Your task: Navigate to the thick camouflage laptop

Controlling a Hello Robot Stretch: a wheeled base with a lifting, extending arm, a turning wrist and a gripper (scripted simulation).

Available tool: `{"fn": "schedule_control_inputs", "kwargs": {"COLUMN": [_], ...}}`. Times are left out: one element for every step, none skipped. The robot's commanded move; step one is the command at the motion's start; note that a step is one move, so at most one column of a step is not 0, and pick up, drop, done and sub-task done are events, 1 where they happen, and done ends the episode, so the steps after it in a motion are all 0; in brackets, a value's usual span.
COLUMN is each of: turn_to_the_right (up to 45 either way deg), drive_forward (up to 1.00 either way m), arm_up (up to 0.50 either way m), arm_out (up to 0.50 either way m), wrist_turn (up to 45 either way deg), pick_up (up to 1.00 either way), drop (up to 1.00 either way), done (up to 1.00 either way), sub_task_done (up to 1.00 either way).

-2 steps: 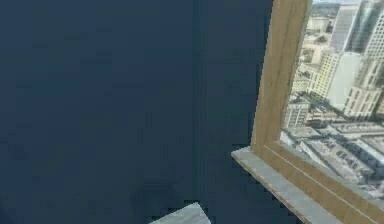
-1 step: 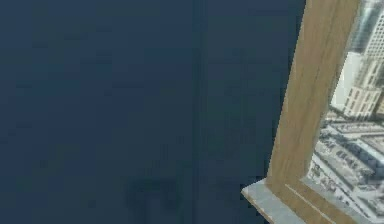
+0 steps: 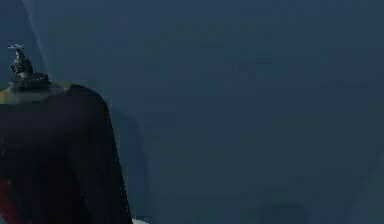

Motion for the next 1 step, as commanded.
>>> {"fn": "schedule_control_inputs", "kwargs": {"turn_to_the_right": [-45.0], "drive_forward": [0.00], "arm_up": [0.00], "arm_out": [0.00], "wrist_turn": [0.0], "pick_up": [0.00], "drop": [0.00], "done": [0.00], "sub_task_done": [0.00]}}
